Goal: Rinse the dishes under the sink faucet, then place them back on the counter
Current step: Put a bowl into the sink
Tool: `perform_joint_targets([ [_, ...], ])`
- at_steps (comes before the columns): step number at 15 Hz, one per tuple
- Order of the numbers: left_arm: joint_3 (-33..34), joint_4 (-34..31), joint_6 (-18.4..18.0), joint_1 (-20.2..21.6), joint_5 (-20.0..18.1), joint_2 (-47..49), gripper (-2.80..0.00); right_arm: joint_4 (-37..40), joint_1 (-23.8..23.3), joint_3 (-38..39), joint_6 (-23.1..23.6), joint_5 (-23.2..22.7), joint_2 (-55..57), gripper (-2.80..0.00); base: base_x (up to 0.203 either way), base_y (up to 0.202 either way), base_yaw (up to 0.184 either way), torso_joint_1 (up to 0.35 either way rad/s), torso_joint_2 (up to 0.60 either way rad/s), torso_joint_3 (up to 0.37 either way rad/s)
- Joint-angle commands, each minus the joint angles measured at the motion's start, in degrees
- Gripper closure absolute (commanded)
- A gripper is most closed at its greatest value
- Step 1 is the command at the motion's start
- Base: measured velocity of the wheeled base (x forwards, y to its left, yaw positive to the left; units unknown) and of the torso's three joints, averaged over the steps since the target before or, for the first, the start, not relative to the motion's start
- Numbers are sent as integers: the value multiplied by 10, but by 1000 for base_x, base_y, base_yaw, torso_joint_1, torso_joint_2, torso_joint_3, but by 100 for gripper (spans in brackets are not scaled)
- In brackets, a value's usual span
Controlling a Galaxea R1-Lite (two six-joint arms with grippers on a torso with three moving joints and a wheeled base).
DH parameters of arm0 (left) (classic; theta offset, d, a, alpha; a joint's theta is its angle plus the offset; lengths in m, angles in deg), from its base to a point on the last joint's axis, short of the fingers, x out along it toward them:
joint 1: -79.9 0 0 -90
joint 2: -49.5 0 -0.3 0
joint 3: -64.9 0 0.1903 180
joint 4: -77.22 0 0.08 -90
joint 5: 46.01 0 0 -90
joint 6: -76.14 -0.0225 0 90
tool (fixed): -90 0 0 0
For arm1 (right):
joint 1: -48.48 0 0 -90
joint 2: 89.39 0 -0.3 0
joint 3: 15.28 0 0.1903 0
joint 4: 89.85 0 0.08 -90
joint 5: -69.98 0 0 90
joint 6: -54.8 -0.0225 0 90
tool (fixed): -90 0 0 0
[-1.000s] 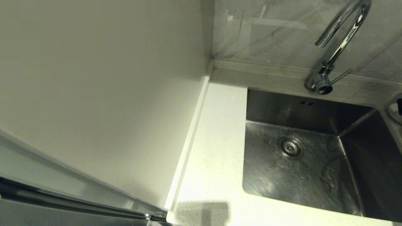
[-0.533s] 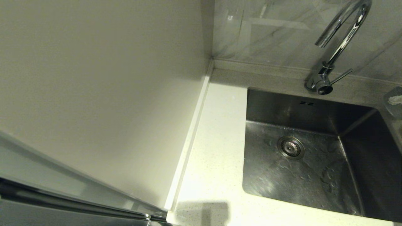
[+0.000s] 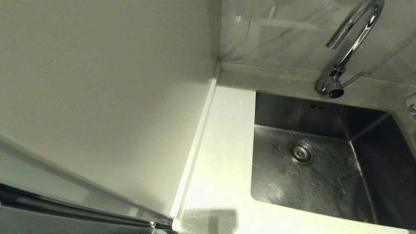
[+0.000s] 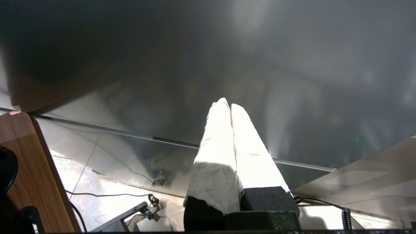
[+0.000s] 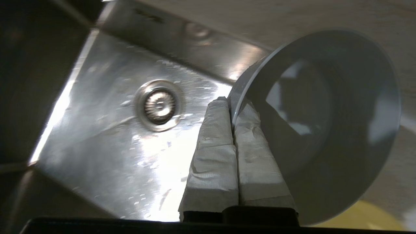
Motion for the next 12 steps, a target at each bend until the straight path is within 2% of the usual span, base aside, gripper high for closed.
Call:
perform_joint_targets([
  [1,2,0,0,0,0,0,0,1,-2,47,12,-27,-35,0,0,0,0,0,0,0],
  [3,2,0,0,0,0,0,0,1,-2,99,18,-33,-68,0,0,0,0,0,0,0],
  [5,2,0,0,0,0,0,0,1,-2,164,44,-43,-101,0,0,0,0,0,0,0],
  [9,2,0,0,0,0,0,0,0,0,300,166,-40,-134,0,0,0,0,0,0,0],
  [12,2,0,0,0,0,0,0,3,4,406,221,-7,-180,0,0,0,0,0,0,0],
])
